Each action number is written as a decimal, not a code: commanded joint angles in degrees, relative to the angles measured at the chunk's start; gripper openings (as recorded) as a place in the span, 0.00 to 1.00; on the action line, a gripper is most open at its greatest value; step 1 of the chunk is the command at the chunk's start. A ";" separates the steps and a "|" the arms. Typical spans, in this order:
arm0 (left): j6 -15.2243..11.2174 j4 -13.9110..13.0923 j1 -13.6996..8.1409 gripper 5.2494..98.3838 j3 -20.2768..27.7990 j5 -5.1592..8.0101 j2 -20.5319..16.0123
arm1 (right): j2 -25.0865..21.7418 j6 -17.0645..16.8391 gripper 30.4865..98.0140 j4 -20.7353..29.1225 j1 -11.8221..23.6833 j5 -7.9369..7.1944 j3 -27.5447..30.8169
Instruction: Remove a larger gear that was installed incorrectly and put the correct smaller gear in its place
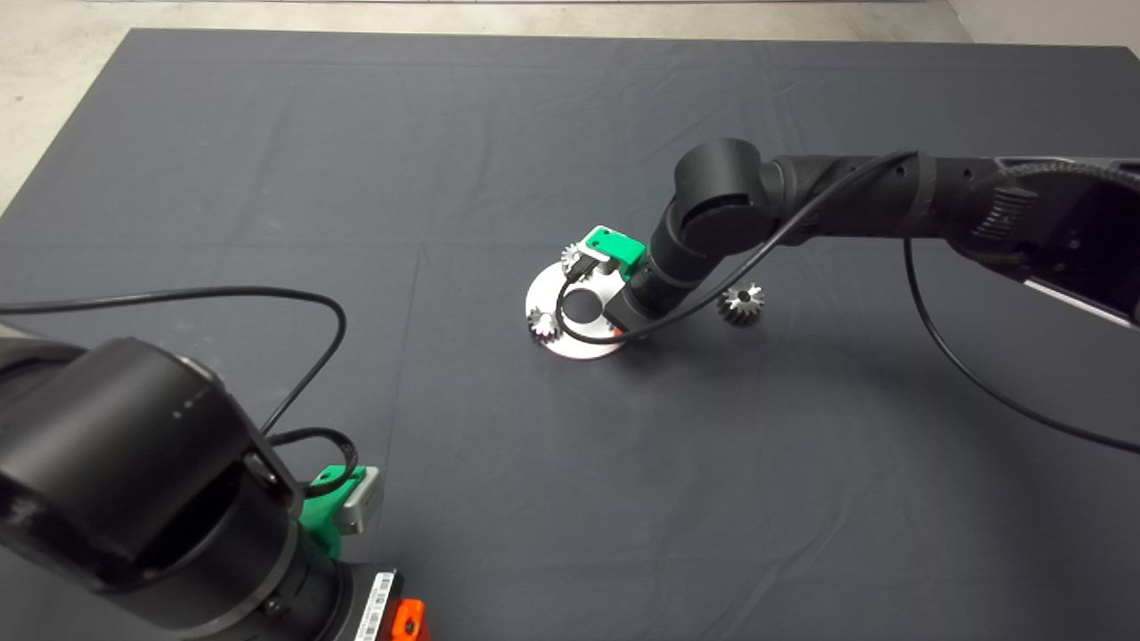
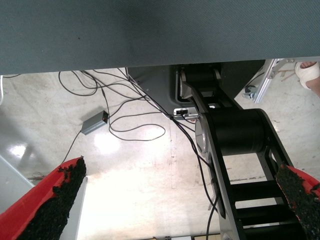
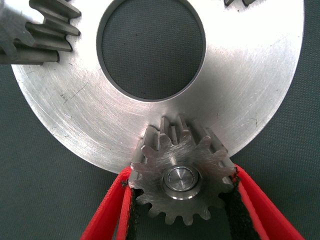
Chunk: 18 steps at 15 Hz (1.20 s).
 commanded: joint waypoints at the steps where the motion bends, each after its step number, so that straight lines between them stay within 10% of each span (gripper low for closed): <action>1: 0.18 -0.97 -0.42 1.00 1.11 0.16 -0.06 | 0.22 0.27 0.11 0.49 2.05 1.56 0.41; 18: 0.09 -0.97 -0.42 1.00 1.03 0.18 -0.15 | -0.49 -0.35 0.18 0.58 4.16 1.56 0.85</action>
